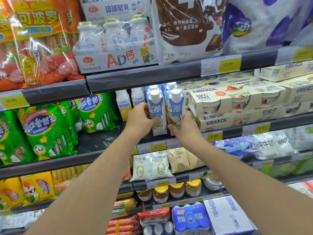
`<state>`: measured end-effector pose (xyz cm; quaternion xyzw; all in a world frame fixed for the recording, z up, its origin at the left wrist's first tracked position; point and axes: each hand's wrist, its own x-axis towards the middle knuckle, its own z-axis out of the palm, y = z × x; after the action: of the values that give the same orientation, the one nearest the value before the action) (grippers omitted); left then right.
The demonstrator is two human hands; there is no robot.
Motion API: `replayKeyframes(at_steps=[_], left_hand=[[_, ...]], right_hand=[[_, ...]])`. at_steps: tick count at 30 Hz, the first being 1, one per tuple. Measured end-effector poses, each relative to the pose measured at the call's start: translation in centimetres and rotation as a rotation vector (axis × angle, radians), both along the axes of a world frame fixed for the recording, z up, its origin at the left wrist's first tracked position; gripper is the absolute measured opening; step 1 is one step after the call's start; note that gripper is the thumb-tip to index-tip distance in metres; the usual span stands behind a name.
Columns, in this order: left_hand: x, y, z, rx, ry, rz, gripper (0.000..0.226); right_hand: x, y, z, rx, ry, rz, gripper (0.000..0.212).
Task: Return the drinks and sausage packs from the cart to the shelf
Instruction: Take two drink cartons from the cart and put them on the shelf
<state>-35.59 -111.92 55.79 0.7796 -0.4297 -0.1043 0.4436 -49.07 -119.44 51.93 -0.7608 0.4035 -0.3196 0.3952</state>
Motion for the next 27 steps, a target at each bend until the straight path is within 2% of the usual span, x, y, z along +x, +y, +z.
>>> replayKeyframes(at_steps=[10, 16, 21, 24, 27], left_hand=[[0.0, 4.0, -1.3, 0.125, 0.047, 0.081, 0.068], [2.1, 9.4, -1.5, 0.143, 0.034, 0.129, 0.062], [4.5, 16.6, -2.1, 0.187, 0.021, 0.106, 0.052], [6.4, 23.2, -3.2, 0.233, -0.014, 0.126, 0.052], [9.4, 31.9, -4.3, 0.317, -0.034, 0.174, 0.051]], right_hand=[[-0.3, 0.2, -0.3, -0.016, 0.036, 0.018, 0.052], [-1.8, 2.2, 0.6, 0.003, 0.052, -0.059, 0.065], [-3.6, 8.5, 1.0, -0.134, 0.05, -0.132, 0.055], [-1.4, 14.8, 0.6, -0.198, 0.169, -0.028, 0.057], [3.6, 22.2, -0.1, -0.256, 0.36, 0.212, 0.043]])
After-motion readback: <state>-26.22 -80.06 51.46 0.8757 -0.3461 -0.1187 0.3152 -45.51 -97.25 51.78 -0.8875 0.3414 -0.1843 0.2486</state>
